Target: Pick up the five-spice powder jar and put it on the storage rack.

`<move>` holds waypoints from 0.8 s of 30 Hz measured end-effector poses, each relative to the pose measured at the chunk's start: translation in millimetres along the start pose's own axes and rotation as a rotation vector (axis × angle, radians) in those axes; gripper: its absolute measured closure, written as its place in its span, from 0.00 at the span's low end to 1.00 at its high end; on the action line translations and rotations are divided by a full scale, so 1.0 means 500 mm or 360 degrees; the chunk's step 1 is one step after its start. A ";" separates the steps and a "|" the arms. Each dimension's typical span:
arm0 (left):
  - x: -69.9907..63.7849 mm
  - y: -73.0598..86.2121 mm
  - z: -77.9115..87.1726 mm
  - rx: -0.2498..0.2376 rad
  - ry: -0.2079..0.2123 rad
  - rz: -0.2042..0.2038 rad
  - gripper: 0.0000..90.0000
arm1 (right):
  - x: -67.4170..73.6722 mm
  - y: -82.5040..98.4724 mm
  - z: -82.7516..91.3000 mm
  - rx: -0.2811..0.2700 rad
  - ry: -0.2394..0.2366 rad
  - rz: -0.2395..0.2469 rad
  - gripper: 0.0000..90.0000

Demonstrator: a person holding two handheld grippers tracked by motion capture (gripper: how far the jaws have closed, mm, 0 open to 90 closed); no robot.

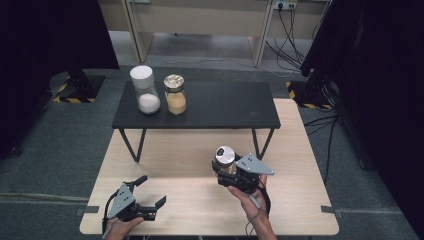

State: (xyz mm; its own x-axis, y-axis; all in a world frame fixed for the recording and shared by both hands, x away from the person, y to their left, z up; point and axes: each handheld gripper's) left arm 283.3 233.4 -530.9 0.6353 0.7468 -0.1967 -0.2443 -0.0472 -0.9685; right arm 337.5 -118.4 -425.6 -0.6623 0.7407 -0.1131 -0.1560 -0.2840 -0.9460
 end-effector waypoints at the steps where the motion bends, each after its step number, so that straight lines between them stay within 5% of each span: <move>1: 0.000 0.000 0.000 -0.0001 0.0001 0.0002 0.00 | 0.002 -0.002 0.000 0.0003 -0.0005 0.0008 0.34; 24: 0.001 0.000 0.000 -0.0004 0.0000 0.0013 0.00 | 0.016 -0.071 0.004 -0.0017 -0.0113 0.0044 0.34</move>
State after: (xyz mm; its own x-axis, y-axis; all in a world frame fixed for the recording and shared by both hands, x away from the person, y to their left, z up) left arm 283.7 233.7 -531.0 0.6333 0.7463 -0.2046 -0.2477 -0.0550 -0.9673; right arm 336.1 -103.7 -392.4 -0.7168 0.6873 -0.1175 -0.1294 -0.2967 -0.9461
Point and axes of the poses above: each handheld gripper's, and its own axes: z roughly backward along the jaws, y roughly out of its underside, x roughly to its left, and after that the axes turned 10 degrees about z, right-handed
